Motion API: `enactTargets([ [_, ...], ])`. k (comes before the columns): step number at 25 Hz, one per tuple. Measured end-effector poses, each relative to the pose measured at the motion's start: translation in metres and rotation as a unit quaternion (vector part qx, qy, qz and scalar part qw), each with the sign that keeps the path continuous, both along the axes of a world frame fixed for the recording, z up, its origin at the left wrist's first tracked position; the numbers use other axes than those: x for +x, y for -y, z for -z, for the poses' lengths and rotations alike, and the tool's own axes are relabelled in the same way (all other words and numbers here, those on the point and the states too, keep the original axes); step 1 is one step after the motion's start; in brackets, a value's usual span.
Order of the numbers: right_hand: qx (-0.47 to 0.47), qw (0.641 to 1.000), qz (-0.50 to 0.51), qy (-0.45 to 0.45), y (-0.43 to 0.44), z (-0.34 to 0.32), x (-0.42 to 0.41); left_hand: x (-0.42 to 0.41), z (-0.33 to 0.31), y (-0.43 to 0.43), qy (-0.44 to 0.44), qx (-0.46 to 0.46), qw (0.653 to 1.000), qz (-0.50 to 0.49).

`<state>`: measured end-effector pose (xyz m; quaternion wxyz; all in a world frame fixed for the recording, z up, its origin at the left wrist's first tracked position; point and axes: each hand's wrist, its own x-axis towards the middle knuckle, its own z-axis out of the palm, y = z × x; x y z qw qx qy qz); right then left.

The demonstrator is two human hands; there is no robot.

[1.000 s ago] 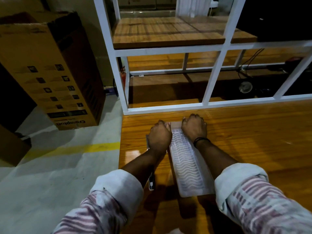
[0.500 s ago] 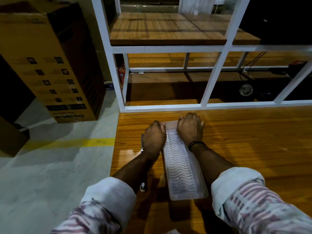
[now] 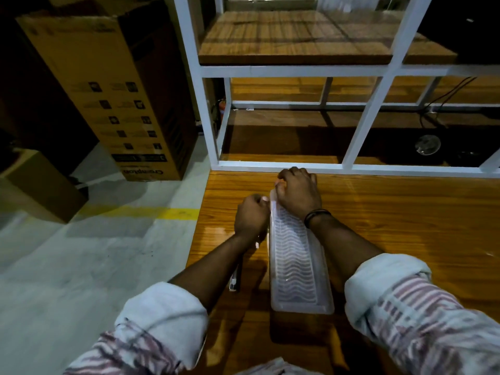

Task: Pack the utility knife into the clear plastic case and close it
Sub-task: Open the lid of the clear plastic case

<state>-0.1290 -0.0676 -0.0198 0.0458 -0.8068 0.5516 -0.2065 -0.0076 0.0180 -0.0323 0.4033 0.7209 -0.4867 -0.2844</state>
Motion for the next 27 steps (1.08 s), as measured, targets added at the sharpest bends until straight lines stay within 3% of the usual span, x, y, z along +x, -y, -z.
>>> enactTargets([
  [5, 0.018, 0.999, -0.028, -0.029, -0.007, 0.009, 0.012, -0.005, 0.001, -0.028, -0.081, -0.007, 0.997, 0.018],
  [10, 0.007, 0.999, -0.034, -0.042, -0.009, 0.010, 0.014, -0.007, -0.005, -0.036, -0.142, 0.044, 0.989, 0.023],
  [14, -0.010, 0.999, -0.031, -0.008, -0.011, 0.007, 0.013, -0.006, -0.012, -0.037, -0.251, 0.088, 0.964, 0.022],
  [17, -0.033, 0.998, -0.021, 0.054, -0.011, 0.005, 0.010, -0.008, -0.017, -0.040, -0.261, 0.095, 0.960, 0.030],
  [23, 0.014, 0.999, -0.030, 0.043, -0.013, 0.002, 0.012, -0.011, -0.026, -0.048, -0.263, 0.081, 0.961, 0.029],
  [27, 0.013, 0.997, -0.038, 0.064, -0.062, -0.020, 0.000, -0.005, -0.024, -0.050, -0.242, 0.086, 0.966, 0.024],
])
